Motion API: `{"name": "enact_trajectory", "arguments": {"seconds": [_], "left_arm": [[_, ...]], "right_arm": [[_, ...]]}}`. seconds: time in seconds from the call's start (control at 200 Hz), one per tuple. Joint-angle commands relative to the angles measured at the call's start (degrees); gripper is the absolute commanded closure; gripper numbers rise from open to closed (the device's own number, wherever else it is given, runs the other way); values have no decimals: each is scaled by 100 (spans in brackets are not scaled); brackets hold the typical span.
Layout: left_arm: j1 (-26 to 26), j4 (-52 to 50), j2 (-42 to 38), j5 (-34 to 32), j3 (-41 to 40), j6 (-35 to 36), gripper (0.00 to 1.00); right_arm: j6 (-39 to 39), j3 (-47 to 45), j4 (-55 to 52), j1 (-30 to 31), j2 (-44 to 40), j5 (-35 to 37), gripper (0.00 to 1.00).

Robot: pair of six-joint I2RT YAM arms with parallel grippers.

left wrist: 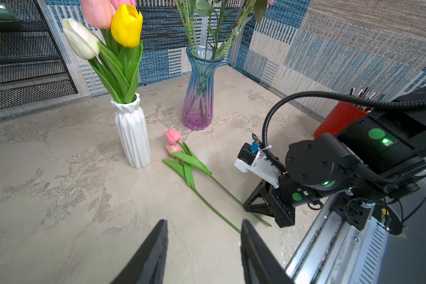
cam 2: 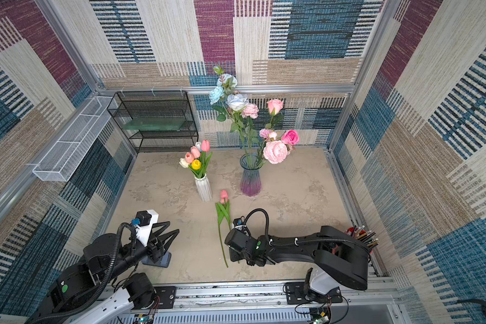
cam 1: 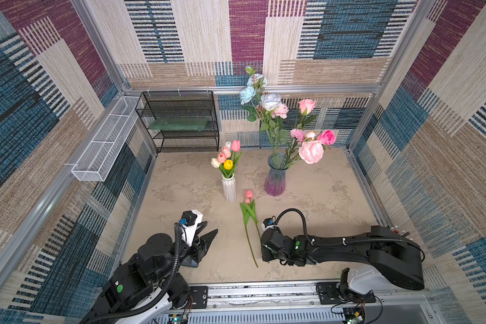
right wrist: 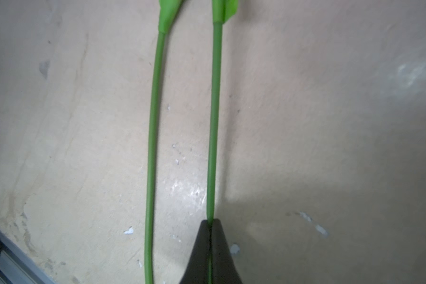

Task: Pick out pink flowers from the vase
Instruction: Place the flower at the center of the board.

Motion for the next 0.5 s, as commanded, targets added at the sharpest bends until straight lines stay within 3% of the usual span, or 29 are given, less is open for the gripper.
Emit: {"name": "enact_trajectory", "arguments": {"seconds": [0.0, 0.496], "left_arm": [[-2, 3, 6, 2, 10, 80, 50], [-2, 12, 26, -50, 2, 128, 50]], "right_arm": [[-13, 122, 248, -54, 285, -204, 100], [-441, 821, 217, -753, 847, -482, 100]]}}
